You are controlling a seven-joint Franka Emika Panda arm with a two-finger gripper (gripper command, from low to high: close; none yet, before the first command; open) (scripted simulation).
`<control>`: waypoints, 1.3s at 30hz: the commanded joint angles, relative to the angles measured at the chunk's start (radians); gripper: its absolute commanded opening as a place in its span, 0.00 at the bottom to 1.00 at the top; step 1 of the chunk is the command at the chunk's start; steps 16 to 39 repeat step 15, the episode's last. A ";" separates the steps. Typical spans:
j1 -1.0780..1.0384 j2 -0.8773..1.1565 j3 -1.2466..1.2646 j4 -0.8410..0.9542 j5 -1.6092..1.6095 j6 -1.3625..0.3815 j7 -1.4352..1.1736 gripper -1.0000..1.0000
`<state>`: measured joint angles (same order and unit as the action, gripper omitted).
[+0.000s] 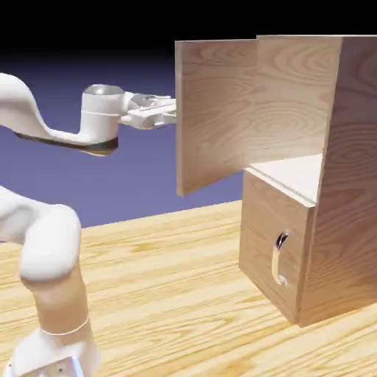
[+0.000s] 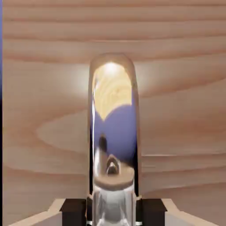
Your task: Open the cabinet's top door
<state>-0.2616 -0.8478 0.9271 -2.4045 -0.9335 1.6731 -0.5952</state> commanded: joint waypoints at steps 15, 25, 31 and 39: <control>-0.502 0.056 0.469 0.458 0.202 -0.450 -0.038 0.00; -0.502 0.056 0.469 0.458 0.202 -0.450 -0.038 0.00; -0.502 0.056 0.469 0.458 0.202 -0.450 -0.038 0.00; -0.502 0.056 0.469 0.458 0.202 -0.450 -0.038 0.00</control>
